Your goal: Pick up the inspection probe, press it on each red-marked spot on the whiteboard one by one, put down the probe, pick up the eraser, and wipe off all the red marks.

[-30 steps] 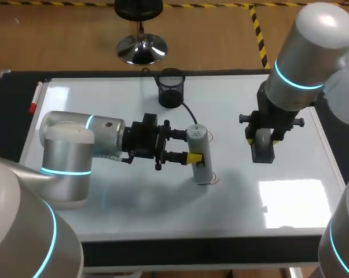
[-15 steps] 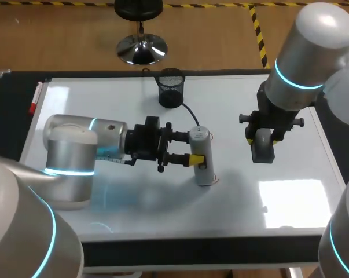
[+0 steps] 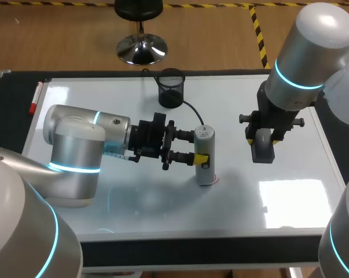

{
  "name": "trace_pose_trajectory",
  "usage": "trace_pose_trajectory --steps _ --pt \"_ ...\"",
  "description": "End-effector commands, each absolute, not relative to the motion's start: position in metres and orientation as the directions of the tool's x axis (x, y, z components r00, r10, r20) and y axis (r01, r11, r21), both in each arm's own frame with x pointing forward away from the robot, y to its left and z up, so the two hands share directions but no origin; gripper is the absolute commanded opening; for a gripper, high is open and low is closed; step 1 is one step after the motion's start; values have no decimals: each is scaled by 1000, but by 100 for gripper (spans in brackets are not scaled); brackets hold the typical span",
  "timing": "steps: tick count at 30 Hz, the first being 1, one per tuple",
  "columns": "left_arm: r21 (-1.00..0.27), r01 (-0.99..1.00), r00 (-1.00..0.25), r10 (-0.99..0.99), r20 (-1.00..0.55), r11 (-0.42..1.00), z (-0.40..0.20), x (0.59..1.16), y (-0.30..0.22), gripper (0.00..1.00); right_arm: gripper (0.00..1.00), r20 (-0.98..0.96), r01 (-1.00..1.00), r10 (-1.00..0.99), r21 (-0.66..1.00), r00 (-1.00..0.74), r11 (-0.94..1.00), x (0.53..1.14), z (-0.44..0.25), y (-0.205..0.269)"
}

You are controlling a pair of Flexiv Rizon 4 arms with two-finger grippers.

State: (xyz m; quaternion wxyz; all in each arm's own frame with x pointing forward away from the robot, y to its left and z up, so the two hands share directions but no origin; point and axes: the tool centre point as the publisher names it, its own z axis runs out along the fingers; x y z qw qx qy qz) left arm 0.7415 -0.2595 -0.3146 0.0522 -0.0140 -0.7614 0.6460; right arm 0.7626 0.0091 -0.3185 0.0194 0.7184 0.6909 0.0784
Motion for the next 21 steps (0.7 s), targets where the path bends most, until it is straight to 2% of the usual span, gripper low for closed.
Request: trace_pose_trajectory --steps 1,21 --pt "-983 -44 -995 76 58 176 -329 737 -263 0 0 87 990 996 137 32 -44 762 -318 8" --pt "-975 -48 -995 72 65 218 -339 732 -270 0 0 87 990 996 137 32 -44 762 -318 8"
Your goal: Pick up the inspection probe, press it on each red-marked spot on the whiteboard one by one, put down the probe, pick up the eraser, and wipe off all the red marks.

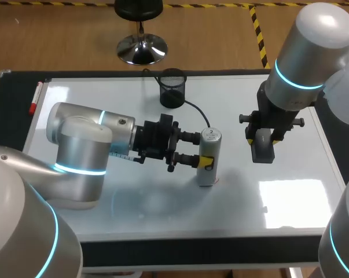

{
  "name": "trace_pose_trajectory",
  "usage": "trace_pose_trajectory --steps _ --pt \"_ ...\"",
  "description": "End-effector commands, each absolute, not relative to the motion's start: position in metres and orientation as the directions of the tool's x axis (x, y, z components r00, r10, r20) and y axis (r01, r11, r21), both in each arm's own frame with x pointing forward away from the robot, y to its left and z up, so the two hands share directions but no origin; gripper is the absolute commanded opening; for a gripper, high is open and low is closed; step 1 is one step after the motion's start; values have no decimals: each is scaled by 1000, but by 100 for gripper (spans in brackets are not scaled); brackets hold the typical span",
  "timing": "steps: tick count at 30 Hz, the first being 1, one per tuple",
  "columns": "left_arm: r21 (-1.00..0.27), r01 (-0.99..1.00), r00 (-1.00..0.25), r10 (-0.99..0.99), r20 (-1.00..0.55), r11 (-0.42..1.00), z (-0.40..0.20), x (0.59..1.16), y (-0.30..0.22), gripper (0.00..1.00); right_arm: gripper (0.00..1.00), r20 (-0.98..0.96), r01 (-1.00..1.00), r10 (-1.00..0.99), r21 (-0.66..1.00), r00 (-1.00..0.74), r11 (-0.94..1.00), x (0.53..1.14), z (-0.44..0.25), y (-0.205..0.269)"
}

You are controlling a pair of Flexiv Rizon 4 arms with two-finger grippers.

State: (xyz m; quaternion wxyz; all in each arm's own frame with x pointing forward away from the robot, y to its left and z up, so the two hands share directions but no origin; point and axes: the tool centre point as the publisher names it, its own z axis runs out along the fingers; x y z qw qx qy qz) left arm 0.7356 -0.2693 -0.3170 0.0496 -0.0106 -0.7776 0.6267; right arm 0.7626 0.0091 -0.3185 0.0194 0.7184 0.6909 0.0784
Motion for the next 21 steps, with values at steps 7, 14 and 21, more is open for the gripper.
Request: trace_pose_trajectory --steps 7,14,21 --pt "-973 -50 -994 83 70 226 -339 730 -270 0 0 87 990 996 137 32 -44 762 -318 8" --pt "-973 -50 -994 83 70 226 -339 730 -270 0 0 87 990 996 137 32 -44 762 -318 8" --pt "-973 -50 -994 83 70 226 -339 730 -270 0 0 87 990 996 137 32 -44 762 -318 8"
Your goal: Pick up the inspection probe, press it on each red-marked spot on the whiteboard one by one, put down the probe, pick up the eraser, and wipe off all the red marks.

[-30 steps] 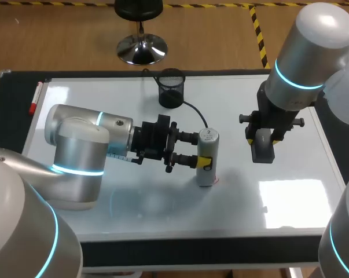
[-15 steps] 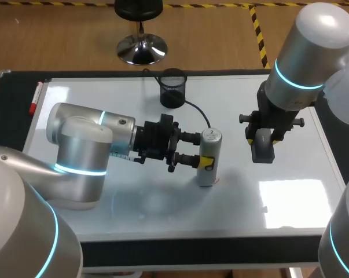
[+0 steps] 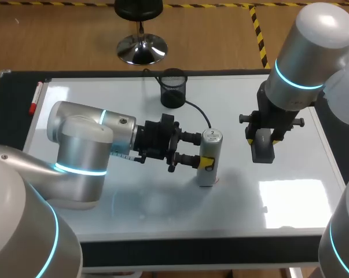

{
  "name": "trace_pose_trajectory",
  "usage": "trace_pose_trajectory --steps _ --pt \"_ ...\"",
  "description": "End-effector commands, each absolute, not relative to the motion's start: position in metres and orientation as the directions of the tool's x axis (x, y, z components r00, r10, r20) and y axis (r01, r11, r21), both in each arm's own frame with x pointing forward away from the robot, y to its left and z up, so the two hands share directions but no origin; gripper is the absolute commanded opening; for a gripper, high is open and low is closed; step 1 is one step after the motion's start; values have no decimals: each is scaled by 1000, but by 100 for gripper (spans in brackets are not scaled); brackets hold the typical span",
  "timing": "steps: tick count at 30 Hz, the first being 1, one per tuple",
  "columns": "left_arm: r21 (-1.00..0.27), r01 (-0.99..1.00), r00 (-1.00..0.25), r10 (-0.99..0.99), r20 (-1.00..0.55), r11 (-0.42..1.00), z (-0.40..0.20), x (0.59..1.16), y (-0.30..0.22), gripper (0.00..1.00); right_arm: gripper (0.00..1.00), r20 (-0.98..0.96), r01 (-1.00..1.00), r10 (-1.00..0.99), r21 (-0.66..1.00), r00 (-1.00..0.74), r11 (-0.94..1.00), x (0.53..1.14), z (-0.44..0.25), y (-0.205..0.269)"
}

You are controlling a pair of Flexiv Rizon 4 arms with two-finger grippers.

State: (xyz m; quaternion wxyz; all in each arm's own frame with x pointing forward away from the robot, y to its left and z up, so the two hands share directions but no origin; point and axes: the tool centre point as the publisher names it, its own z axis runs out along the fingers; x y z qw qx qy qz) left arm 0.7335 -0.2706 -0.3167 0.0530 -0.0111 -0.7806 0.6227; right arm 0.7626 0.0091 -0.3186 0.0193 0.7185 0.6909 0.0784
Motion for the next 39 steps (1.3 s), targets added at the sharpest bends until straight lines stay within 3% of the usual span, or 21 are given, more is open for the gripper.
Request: trace_pose_trajectory --steps 1,39 --pt "-973 -50 -994 83 70 226 -339 730 -270 0 0 87 990 996 137 32 -44 762 -318 8" --pt "-976 -29 -996 78 47 217 -325 733 -276 0 0 87 990 996 137 32 -44 762 -318 8"
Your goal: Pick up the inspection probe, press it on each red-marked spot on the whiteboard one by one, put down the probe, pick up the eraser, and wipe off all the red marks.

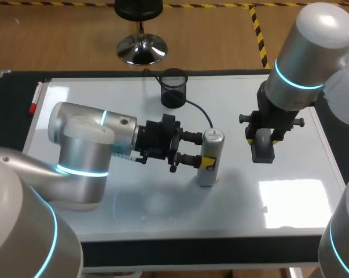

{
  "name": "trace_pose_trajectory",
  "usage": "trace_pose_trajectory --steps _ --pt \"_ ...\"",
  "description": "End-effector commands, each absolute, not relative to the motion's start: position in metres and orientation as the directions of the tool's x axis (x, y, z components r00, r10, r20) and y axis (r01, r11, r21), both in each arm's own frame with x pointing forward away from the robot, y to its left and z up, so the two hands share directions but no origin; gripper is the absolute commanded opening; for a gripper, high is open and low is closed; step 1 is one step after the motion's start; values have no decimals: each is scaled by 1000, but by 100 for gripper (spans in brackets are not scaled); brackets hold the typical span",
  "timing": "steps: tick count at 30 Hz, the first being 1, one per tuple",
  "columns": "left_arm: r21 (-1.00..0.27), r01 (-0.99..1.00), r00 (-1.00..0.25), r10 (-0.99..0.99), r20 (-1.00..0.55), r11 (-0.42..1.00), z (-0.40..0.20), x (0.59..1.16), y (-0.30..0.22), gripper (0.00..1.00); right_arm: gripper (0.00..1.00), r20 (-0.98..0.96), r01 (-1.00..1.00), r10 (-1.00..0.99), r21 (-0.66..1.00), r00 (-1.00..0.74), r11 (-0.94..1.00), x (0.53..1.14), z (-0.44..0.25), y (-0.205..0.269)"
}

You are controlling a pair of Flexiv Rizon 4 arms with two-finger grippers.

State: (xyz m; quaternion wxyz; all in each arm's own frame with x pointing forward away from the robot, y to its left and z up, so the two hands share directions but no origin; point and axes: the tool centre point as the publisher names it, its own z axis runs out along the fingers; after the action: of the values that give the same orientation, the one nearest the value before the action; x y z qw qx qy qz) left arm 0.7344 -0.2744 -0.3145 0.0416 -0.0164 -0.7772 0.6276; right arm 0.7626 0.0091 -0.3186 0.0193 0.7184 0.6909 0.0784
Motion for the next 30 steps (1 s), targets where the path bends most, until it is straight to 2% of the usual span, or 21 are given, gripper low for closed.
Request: trace_pose_trajectory --steps 1,27,30 --pt "-976 -27 -996 77 44 217 -324 733 -276 0 0 87 990 996 137 32 -44 762 -318 8" --pt "-980 65 -993 110 -44 191 -271 736 -280 0 0 87 990 996 137 32 -44 762 -318 8" --pt "-988 35 -995 101 -20 150 -272 735 -275 0 0 87 990 996 137 32 -44 762 -318 8"
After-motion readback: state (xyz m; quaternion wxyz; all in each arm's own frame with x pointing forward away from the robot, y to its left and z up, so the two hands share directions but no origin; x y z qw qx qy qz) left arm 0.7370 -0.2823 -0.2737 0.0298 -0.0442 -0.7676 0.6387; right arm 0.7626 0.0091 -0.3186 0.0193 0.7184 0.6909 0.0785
